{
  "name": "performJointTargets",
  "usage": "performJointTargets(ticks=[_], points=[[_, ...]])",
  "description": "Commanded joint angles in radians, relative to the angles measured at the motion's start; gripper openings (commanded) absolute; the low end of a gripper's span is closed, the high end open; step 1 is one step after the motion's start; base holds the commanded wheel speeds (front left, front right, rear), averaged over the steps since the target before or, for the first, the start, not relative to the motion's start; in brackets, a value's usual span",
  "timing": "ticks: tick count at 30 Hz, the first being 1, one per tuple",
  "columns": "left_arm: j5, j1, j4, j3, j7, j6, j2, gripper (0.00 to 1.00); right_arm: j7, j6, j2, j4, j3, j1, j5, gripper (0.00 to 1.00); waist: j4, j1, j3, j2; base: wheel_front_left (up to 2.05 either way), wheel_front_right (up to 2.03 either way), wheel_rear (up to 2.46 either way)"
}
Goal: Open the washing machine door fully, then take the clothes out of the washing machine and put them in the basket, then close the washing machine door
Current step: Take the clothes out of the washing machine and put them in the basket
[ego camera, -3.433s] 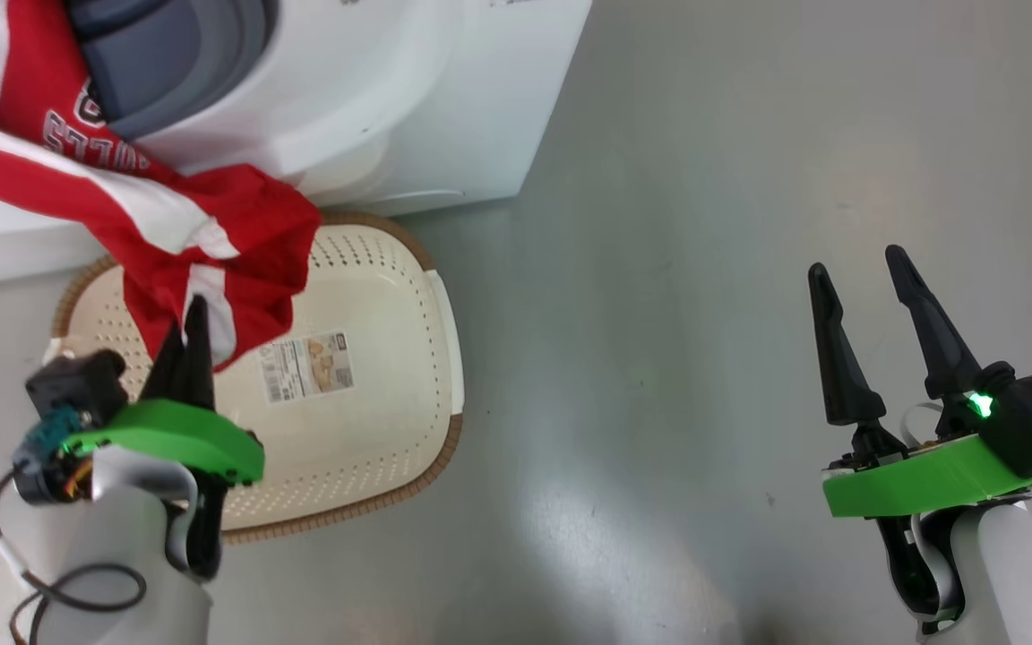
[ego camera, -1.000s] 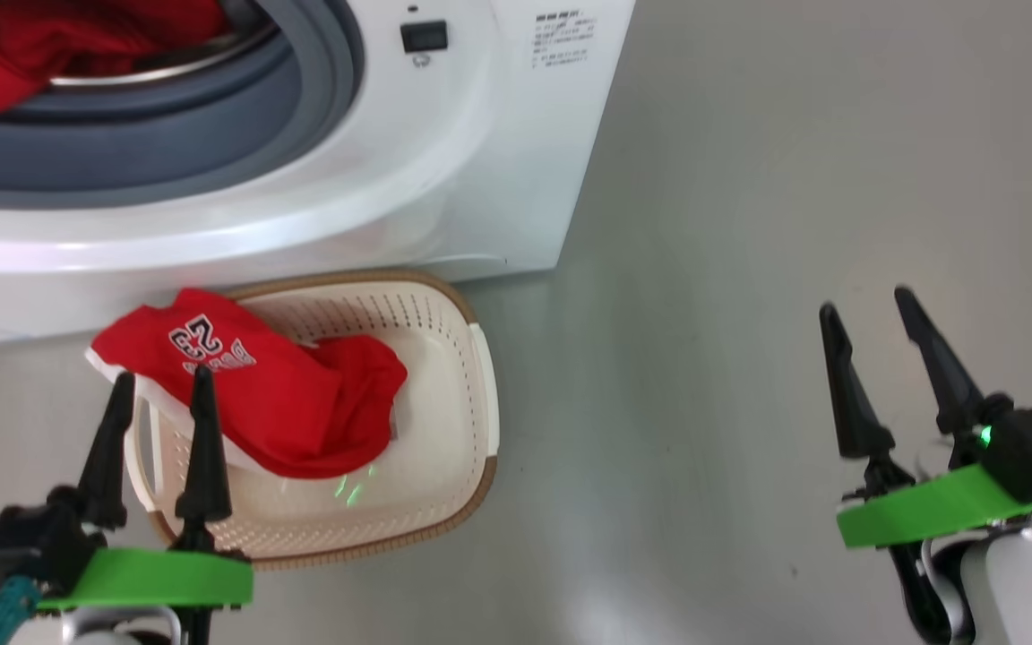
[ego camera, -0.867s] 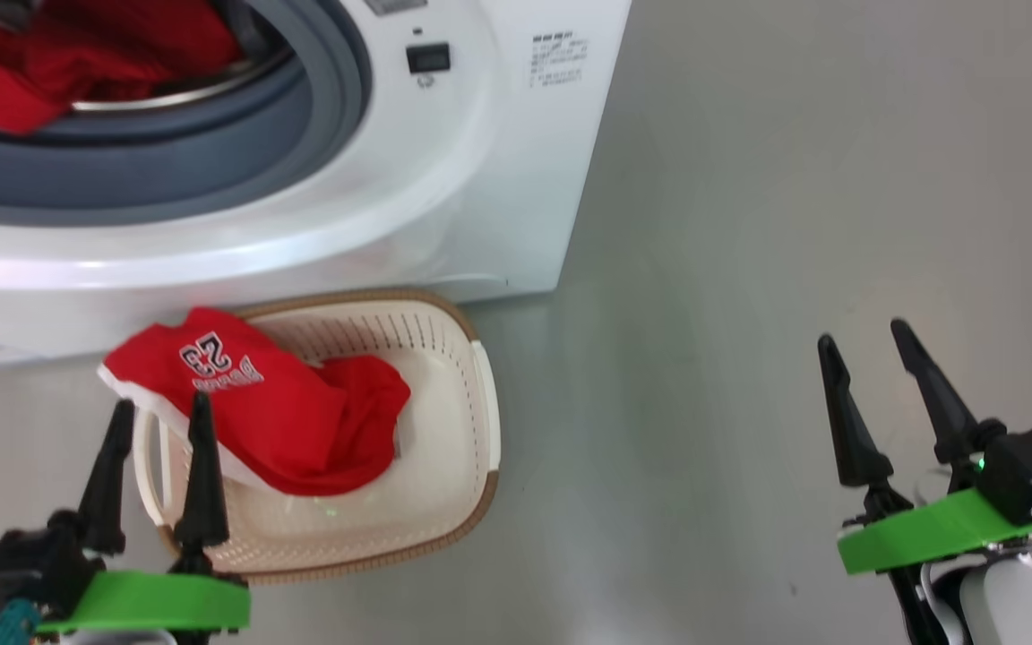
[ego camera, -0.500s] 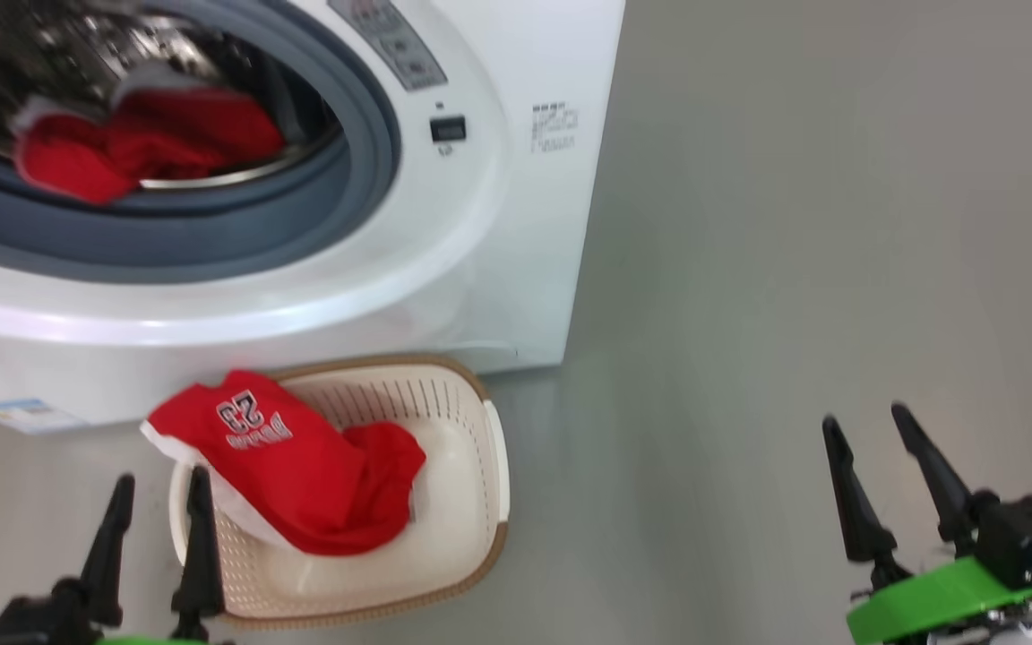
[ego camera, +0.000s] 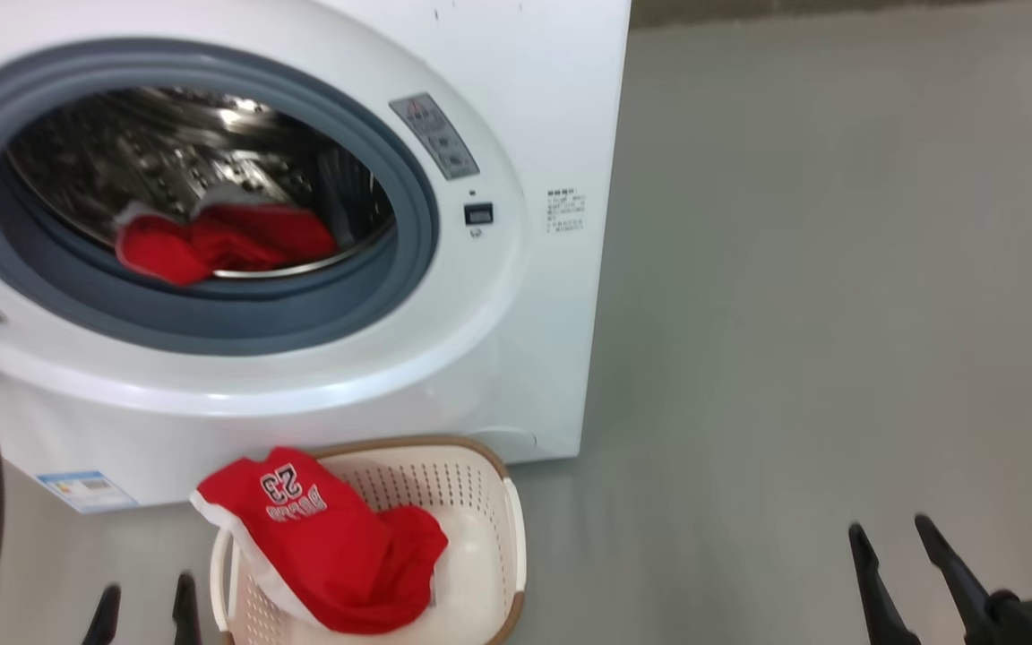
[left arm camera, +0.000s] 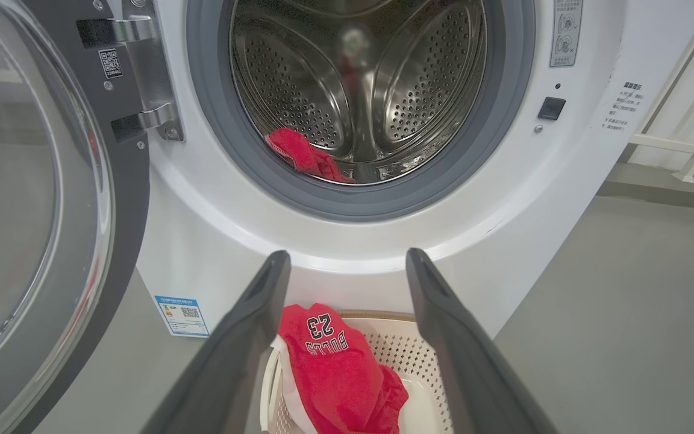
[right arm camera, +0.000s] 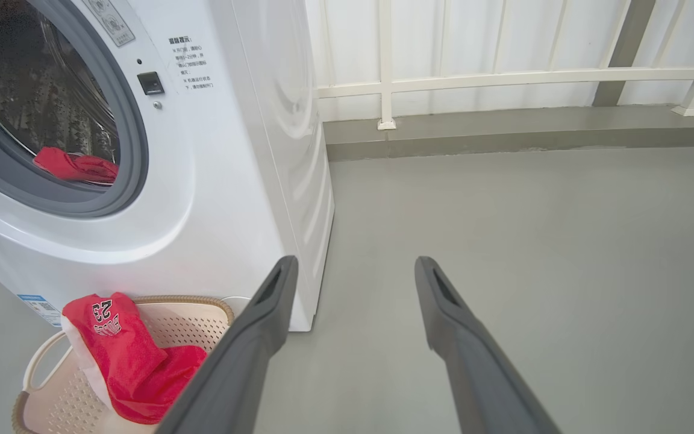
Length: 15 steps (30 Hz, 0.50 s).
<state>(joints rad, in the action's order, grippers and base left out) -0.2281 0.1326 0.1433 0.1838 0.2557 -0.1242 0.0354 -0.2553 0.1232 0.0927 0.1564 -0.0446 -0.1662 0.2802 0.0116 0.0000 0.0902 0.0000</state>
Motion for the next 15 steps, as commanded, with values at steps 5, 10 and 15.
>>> performJointTargets(ticks=[5, 10, 15], points=[[0.004, 0.057, -0.044, 0.047, 0.006, -0.005, 0.015, 1.0, -0.006, 0.008, 0.02, -0.029, 0.004, -0.041, 0.003, 1.0, 0.013, 0.0, -0.076, 0.0, 0.0, 0.0, 0.0], [-0.001, 0.077, -0.06, 0.051, 0.006, -0.006, 0.015, 1.0, -0.006, 0.008, 0.019, -0.037, -0.006, -0.061, 0.003, 1.0, 0.016, 0.0, -0.083, 0.0, 0.0, 0.0, 0.0], [-0.013, 0.074, -0.067, 0.05, 0.006, -0.006, 0.015, 1.0, -0.006, 0.008, 0.016, -0.041, -0.01, -0.057, 0.003, 1.0, 0.015, 0.0, -0.078, 0.0, 0.0, 0.0, 0.0]])
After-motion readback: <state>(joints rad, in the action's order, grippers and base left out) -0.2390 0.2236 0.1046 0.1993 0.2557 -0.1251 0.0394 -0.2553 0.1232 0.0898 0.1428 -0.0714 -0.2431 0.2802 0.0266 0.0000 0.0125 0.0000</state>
